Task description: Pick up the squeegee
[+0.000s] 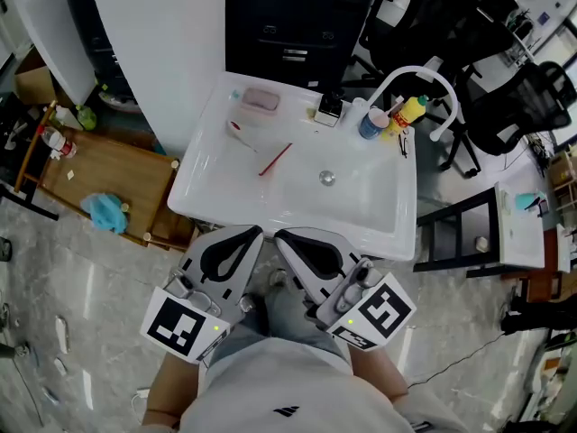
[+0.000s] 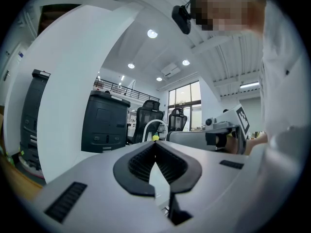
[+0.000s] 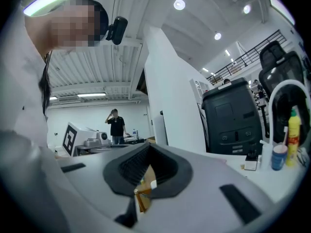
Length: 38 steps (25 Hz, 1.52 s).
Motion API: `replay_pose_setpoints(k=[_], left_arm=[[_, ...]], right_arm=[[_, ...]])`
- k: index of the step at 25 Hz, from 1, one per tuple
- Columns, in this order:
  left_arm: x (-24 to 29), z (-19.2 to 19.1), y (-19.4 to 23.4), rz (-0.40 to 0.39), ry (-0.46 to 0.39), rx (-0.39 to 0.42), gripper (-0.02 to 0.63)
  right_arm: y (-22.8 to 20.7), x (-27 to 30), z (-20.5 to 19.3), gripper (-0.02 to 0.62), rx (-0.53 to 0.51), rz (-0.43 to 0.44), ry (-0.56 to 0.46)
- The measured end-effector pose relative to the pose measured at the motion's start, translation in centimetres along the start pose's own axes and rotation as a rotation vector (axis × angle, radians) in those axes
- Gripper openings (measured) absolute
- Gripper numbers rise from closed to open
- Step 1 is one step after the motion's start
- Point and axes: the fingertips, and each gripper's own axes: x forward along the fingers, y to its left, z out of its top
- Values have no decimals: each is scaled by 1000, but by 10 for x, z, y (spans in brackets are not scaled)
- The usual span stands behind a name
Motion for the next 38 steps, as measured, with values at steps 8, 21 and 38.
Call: replay_pose_setpoints(k=[8, 21, 38], left_arm=[[1, 0, 12, 24, 11, -10, 12], [18, 15, 56, 100, -13, 7, 12], [45, 25, 132, 203, -39, -8, 12]], right_arm=[[-11, 11, 1, 9, -4, 6, -3], [-42, 53, 11, 9, -32, 63, 6], [-105, 127, 10, 9, -47, 116, 90]])
